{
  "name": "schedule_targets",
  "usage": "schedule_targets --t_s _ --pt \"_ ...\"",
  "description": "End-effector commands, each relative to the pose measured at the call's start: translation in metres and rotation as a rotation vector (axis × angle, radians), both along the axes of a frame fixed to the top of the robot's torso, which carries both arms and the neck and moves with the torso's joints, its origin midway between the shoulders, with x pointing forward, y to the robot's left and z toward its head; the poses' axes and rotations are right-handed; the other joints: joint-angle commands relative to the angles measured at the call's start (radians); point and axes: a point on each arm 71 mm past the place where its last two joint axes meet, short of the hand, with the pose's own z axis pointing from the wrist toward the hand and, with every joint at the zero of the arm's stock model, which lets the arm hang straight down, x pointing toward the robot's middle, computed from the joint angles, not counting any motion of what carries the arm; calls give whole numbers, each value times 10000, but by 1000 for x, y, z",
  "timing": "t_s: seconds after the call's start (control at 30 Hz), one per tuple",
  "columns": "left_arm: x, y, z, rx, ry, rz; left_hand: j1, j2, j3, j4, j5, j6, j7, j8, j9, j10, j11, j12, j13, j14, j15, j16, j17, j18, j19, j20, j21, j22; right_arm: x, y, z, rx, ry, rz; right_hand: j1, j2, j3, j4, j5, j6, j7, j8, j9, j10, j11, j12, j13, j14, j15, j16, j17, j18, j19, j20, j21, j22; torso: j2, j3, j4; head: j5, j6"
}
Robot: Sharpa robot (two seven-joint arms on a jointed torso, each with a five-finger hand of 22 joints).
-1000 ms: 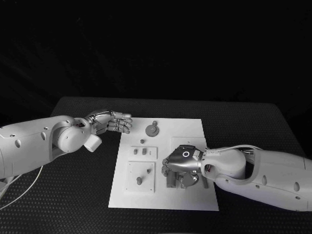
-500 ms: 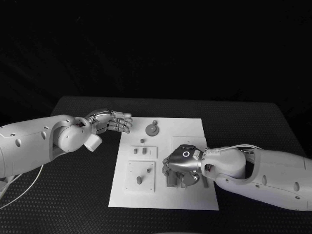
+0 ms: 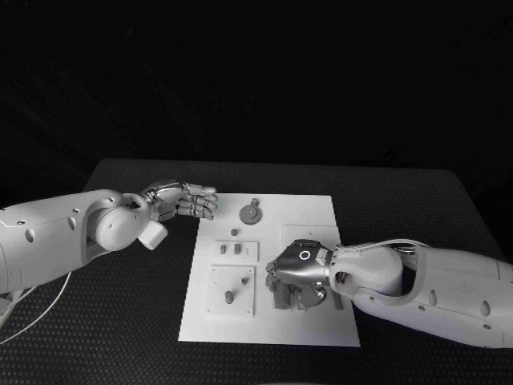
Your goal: Assemble the parts on the task board
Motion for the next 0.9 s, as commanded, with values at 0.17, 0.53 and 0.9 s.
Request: schedule_targets --t_s 0.17,0.53,0.9 --pt "-1 -2 1 -146 17 -132 -75 3 -48 -22 -3 -93 -6 -41 14 -39 -28 -3 16 4 21 -36 17 63 -36 -29 15 -7 0 -1 -2 -226 -109 -22 257 -543 243 1 21 -358 -59 -235 -85 -415 111 -28 -94 -364 87 56 -92 133 -106 27 -55 69 0 1 -2 4 -17" --pt "-1 -2 1 -143 30 -141 -75 5 -49 -22 -3 -93 -7 -40 15 -39 -29 -2 17 5 20 -37 19 64 -36 -29 16 -7 2 -2 -3 -262 -148 -123 307 -789 299 24 21 -1044 -269 -536 -233 -682 288 -49 -215 -657 263 -17 -206 127 -286 157 -214 19 -1 8 -6 6 -8" --pt "-1 -2 1 -145 41 -156 -76 1 -54 -24 -4 -92 -7 -39 16 -38 -29 -2 18 6 20 -37 21 64 -36 -29 16 -7 3 -4 -3 -259 -175 -211 309 -887 326 41 21 -1431 -378 -675 -319 -758 355 -23 -283 -725 332 2 -253 134 -312 205 -247 9 -2 -1 -1 -11 -19"
